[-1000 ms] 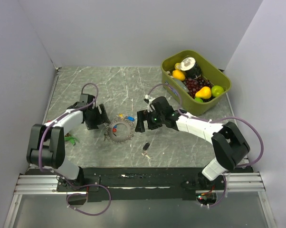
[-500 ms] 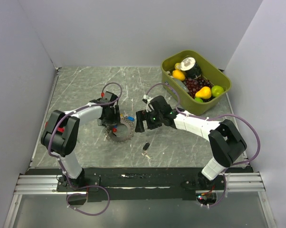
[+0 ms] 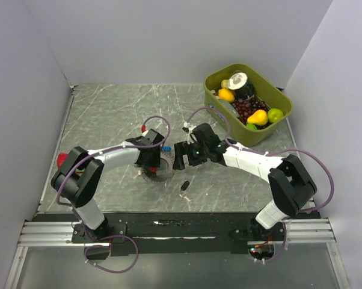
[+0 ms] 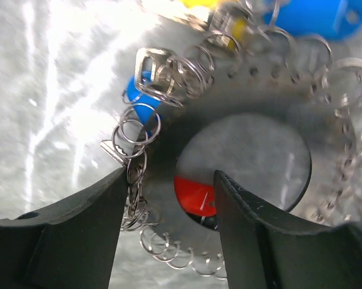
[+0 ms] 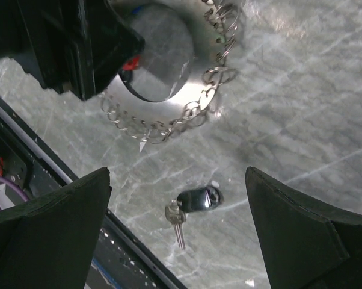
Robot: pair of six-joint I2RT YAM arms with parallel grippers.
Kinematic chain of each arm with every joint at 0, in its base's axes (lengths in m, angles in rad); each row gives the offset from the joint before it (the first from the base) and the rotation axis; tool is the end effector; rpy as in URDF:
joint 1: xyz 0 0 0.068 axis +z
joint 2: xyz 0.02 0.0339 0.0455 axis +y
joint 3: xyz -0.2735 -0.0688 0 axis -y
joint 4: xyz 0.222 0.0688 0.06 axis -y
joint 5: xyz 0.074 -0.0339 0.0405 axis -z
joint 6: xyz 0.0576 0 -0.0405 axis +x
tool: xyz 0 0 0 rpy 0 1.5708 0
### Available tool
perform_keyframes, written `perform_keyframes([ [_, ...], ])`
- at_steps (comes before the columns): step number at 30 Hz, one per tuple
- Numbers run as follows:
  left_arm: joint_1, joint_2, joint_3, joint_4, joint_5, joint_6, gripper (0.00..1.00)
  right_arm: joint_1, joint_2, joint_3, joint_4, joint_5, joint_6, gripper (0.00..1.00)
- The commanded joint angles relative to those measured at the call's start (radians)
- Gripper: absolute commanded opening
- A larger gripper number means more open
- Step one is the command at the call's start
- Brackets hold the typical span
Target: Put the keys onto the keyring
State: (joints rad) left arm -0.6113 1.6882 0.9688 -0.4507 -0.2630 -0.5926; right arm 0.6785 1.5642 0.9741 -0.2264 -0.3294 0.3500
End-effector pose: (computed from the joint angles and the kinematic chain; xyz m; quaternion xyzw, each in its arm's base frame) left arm 0.2617 -0.1652 0.1646 -0.0170 0.9717 -0.0058 0.2354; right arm 0.2406 0.2179 0.2197 -0.2095 0.8949 0.3114 0.2413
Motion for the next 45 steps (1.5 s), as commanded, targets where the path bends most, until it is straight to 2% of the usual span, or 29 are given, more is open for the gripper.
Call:
perform_keyframes([
  [1, -0.082, 0.011, -0.093, -0.1, 0.018, -0.087, 0.63, 0.006, -0.072, -0.025, 0.021, 0.009, 0.009, 0.99],
  [9, -0.18, -0.105, -0.139, -0.126, -0.016, -0.139, 0.63, 0.01, -0.108, -0.054, 0.033, 0.01, 0.027, 0.99],
  [13, -0.18, -0.214, -0.078, -0.192, -0.07, -0.157, 0.72, 0.016, -0.11, -0.045, 0.032, 0.009, 0.027, 0.99],
  [16, -0.163, -0.284, -0.025, -0.197, -0.047, -0.15, 0.8, 0.024, -0.105, -0.019, 0.024, 0.019, 0.017, 0.99],
  [22, -0.026, -0.347, -0.01, -0.165, 0.08, -0.104, 0.86, 0.093, -0.037, 0.101, -0.048, 0.098, -0.026, 0.99],
  [28, 0.252, -0.449, -0.105, -0.043, 0.401, -0.087, 0.86, 0.188, 0.078, 0.222, -0.105, 0.174, -0.057, 0.96],
  [35, 0.438, -0.487, -0.248, 0.11, 0.723, -0.134, 0.85, 0.248, 0.25, 0.324, -0.129, 0.161, -0.068, 0.9],
  [37, 0.464, -0.49, -0.291, 0.148, 0.78, -0.15, 0.84, 0.253, 0.278, 0.34, -0.129, 0.152, -0.063, 0.9],
  [45, 0.482, -0.473, -0.344, 0.175, 0.792, -0.141, 0.81, 0.257, 0.381, 0.377, -0.099, 0.092, -0.054, 0.91],
])
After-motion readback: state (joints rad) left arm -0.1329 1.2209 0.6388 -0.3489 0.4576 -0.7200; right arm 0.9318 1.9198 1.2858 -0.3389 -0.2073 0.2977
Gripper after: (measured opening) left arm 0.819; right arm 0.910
